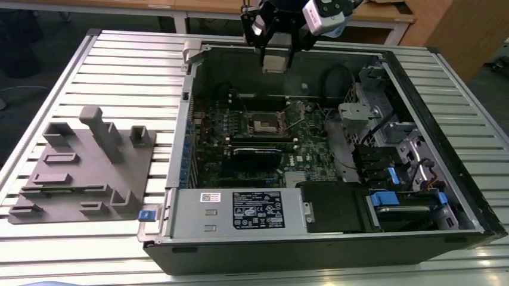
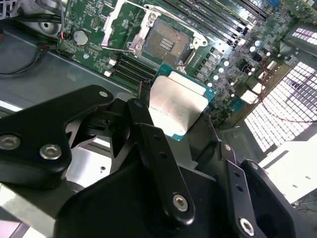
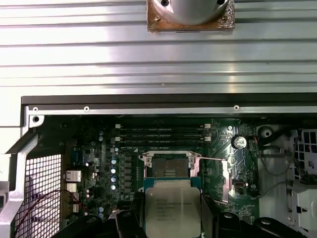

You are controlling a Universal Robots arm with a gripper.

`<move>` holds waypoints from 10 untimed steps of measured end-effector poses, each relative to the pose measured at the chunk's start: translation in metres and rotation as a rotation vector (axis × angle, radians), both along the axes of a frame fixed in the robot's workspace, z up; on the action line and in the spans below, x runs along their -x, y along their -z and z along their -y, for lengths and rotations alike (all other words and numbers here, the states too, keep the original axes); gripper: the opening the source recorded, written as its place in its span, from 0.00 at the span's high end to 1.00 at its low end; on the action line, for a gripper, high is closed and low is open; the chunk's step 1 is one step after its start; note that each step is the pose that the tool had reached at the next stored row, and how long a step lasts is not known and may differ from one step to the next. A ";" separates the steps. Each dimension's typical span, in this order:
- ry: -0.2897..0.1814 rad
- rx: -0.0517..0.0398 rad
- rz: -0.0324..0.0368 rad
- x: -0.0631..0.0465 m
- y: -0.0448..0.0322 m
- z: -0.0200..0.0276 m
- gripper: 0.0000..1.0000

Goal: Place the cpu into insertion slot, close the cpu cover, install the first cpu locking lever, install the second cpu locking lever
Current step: 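Place the cpu into insertion slot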

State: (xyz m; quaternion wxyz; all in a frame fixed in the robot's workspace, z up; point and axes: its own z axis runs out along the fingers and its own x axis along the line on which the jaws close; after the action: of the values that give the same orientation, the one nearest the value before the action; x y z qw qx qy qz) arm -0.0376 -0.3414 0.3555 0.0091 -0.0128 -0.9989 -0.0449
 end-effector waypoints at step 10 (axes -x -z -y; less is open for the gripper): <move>0.000 -0.0002 0.0000 0.000 0.0039 0.0000 0.46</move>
State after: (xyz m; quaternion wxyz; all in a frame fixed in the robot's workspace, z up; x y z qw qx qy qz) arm -0.0376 -0.3414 0.3516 0.0091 -0.0128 -0.9989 -0.0450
